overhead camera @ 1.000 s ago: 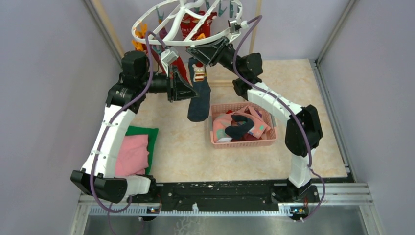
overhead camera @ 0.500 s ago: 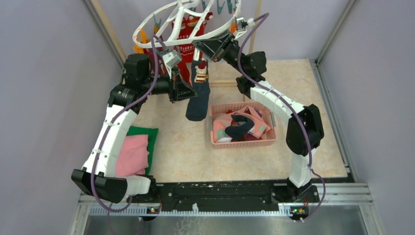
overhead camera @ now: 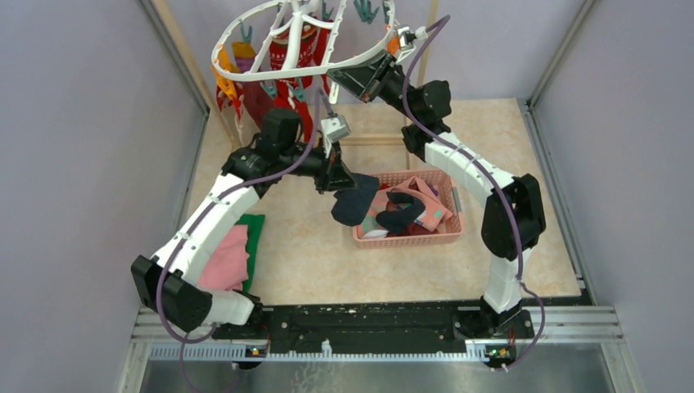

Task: Remove the socks clipped to the hanger
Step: Place the sock in the bin.

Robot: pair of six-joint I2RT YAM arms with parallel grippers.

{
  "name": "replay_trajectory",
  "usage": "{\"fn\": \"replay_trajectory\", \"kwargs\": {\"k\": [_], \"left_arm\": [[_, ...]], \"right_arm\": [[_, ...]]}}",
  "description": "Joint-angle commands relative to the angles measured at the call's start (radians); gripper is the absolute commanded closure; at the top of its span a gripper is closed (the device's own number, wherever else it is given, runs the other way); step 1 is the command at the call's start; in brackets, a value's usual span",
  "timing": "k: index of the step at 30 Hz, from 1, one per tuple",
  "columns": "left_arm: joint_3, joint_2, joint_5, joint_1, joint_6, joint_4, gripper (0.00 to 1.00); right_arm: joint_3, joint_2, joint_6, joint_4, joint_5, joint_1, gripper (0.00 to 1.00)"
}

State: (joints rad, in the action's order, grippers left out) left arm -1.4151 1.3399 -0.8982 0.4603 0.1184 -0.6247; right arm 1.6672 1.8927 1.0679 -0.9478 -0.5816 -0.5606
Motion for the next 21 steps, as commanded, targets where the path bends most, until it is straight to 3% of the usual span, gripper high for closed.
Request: {"fn": "replay_trajectory", "kwargs": {"k": [1, 8, 11, 12, 13, 14, 16, 17, 18, 21], "left_arm": [[0.021, 0.054, 0.063, 0.076, 0.083, 0.064, 1.0], [-0.007, 0.17, 0.12, 0.178, 0.102, 0.168, 1.0], [0.002, 0.222, 0.189, 0.228, 0.15, 0.197, 0.87], [0.0, 0.241, 0.212, 0.24, 0.17, 0.199, 0.82], [-0.004, 0.261, 0.232, 0.255, 0.187, 0.198, 0.68], [-0.008, 0.276, 0.252, 0.261, 0.195, 0.198, 0.45], [-0.015, 0.287, 0.284, 0.269, 0.217, 0.198, 0.23], [-0.016, 0.283, 0.29, 0.271, 0.229, 0.197, 0.08], [-0.018, 0.27, 0.295, 0.271, 0.238, 0.193, 0.02], [-0.048, 0.227, 0.274, 0.27, 0.309, 0.068, 0.01]], "right_arm": [[0.0, -0.073, 0.006, 0.015, -0.093, 0.016, 1.0], [-0.005, -0.097, 0.003, 0.05, -0.125, 0.034, 0.98], [-0.013, -0.11, 0.003, 0.059, -0.129, 0.04, 0.97], [-0.016, -0.114, 0.003, 0.059, -0.133, 0.042, 0.97], [-0.02, -0.119, 0.003, 0.061, -0.135, 0.044, 0.97], [-0.023, -0.122, 0.002, 0.064, -0.137, 0.047, 0.97], [-0.034, -0.133, 0.0, 0.068, -0.14, 0.05, 0.97], [-0.04, -0.136, 0.0, 0.068, -0.142, 0.051, 0.96], [-0.046, -0.138, 0.001, 0.065, -0.143, 0.054, 0.95], [-0.053, -0.142, 0.001, 0.072, -0.147, 0.057, 0.86]]}}
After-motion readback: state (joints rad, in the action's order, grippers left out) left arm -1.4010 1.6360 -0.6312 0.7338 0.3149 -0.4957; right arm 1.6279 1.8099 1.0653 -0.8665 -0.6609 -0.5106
